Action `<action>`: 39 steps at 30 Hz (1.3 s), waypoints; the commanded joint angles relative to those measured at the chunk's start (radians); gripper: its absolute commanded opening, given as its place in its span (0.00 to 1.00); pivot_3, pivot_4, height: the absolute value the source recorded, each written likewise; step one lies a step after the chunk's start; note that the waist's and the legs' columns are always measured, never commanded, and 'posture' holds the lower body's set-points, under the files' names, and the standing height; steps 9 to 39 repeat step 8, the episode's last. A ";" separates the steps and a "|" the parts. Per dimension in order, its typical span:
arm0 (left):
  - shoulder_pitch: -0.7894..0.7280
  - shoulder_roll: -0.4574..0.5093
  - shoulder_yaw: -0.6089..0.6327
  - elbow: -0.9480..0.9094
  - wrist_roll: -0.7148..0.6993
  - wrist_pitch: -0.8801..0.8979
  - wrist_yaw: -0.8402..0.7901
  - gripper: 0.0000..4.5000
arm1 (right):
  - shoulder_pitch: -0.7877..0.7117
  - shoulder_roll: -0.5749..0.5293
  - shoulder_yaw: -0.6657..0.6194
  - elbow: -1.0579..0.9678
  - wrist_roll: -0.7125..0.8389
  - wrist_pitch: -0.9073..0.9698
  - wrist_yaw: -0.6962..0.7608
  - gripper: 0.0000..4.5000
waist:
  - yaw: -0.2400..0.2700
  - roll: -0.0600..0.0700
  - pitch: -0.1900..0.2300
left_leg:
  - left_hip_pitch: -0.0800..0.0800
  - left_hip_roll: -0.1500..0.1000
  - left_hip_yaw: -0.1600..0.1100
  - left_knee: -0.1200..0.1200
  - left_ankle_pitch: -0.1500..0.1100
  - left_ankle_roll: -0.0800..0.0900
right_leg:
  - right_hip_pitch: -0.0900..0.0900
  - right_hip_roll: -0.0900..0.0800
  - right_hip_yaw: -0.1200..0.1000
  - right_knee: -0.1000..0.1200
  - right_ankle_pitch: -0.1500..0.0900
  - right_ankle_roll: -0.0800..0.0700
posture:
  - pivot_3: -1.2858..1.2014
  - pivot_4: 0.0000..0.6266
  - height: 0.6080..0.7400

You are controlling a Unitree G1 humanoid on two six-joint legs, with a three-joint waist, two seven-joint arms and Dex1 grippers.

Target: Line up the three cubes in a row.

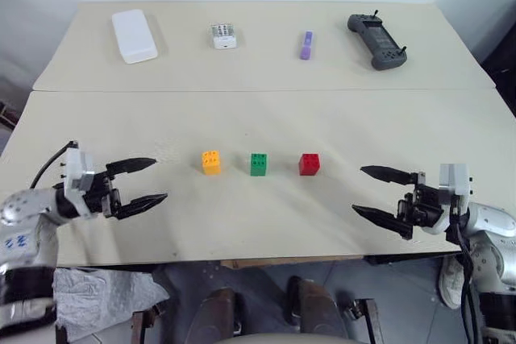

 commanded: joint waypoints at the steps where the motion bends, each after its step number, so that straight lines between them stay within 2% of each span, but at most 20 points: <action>1: 0.044 0.005 0.027 -0.077 0.006 -0.027 0.041 1.00 | -0.064 -0.017 -0.007 0.077 0.007 -0.061 0.085 1.00 | 0.004 0.001 0.000 | 0.000 0.000 0.000 0.000 0.000 0.000 | 0.000 -0.001 0.000 0.000 0.000 0.000 | 0.52 0.24 1.00; 8: 0.055 -0.015 0.030 -0.095 0.032 -0.095 0.106 1.00 | -0.198 -0.032 0.040 0.243 -0.059 -0.130 0.175 1.00 | -0.004 0.002 0.000 | 0.000 0.000 0.000 -0.002 0.000 -0.003 | -0.002 0.000 0.000 0.001 0.000 -0.001 | 0.52 0.24 1.00; 39: 0.055 -0.015 0.030 -0.095 0.032 -0.095 0.106 1.00 | -0.198 -0.032 0.040 0.243 -0.059 -0.130 0.175 1.00 | -0.004 0.002 0.000 | 0.000 0.000 0.000 -0.002 0.000 -0.003 | -0.002 0.000 0.000 0.001 0.000 -0.001 | 0.52 0.24 1.00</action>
